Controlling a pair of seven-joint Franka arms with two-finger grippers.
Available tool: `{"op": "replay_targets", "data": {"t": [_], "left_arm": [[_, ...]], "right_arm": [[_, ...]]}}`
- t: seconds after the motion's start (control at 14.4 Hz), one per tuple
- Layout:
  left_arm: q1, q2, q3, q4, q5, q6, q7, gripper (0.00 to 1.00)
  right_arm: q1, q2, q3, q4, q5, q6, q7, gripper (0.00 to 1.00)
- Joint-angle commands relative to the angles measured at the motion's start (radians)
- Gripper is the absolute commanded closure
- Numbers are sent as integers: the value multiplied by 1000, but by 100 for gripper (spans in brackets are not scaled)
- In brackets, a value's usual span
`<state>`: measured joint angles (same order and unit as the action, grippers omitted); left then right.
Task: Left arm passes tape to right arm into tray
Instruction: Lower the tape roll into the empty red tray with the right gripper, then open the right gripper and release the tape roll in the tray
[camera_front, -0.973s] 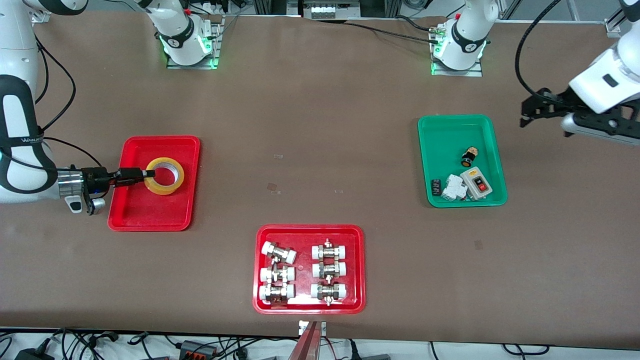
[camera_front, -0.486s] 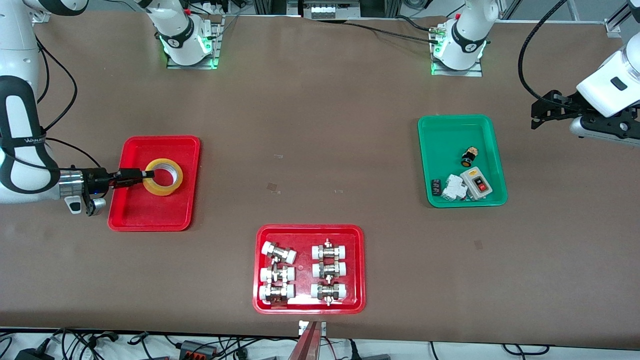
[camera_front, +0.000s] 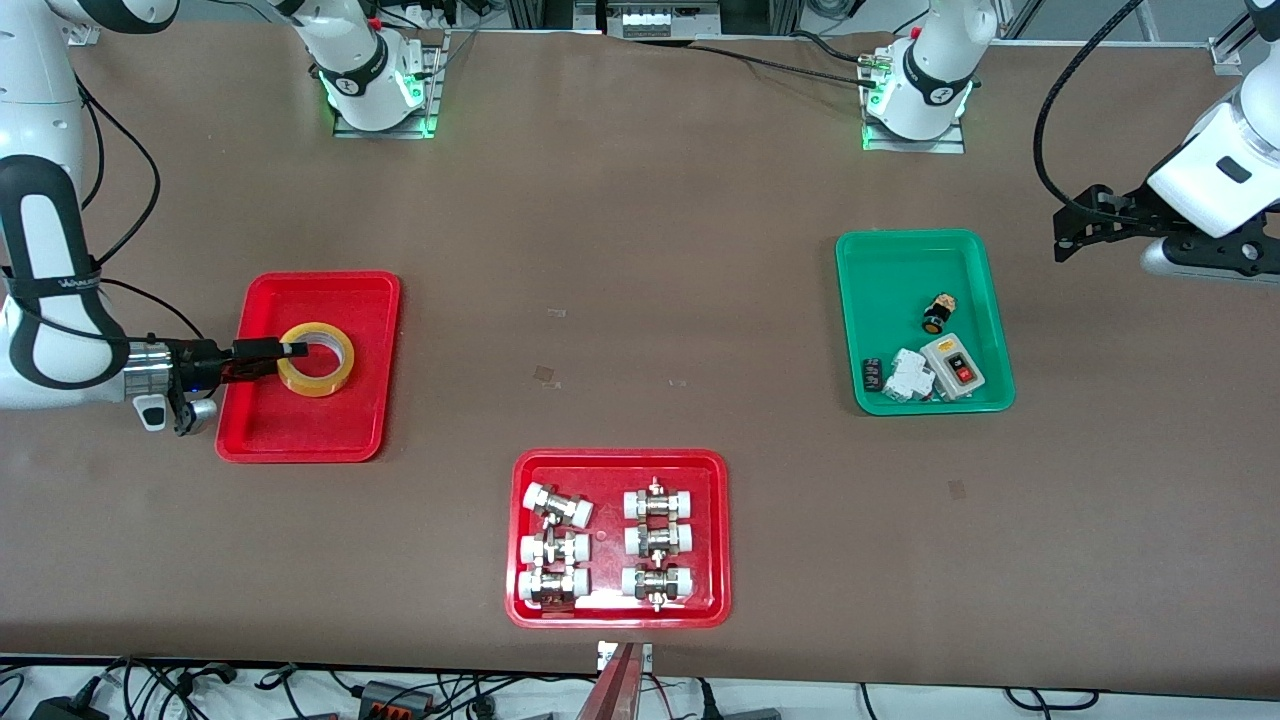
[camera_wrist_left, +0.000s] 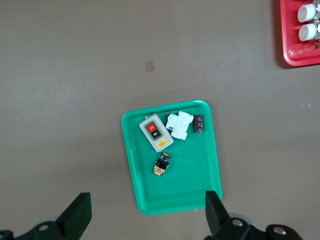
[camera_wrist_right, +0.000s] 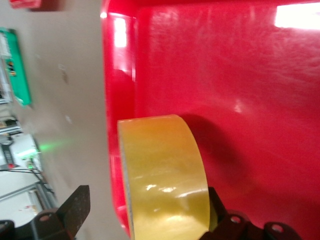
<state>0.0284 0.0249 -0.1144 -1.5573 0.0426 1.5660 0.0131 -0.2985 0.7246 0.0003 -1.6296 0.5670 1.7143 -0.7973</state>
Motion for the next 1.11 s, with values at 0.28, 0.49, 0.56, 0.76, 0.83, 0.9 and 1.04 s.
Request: {"op": "replay_targets", "data": {"t": [0.28,0.49,0.56,0.76,0.83,0.9,1.04], "left_arm": [[-39,0,62,17,-4,-4,4,0],[-36,7,61,19,-6,-6,4,0],[-30,7,56,20,-6,-6,4,0],[25,9,9,22,-6,-4,4,0],[28,9,7,20,-6,-4,4,0],[25,9,9,22,-6,-4,4,0],[27,10,7,22,-9,-6,1,0]], "right_arm": [[85,-74,4,-29,-220,117,-7,0],[110,-122,-5,-26,-309,113,68,0],[108,-140,-5,-26,-314,99,152,0],[116,-204,3,13,-390,33,356,0],[134,-229,4,34,-415,12,430,0],[157,-249,3,65,-444,-5,493,0],[194,-301,4,128,-516,-39,571,0]]}}
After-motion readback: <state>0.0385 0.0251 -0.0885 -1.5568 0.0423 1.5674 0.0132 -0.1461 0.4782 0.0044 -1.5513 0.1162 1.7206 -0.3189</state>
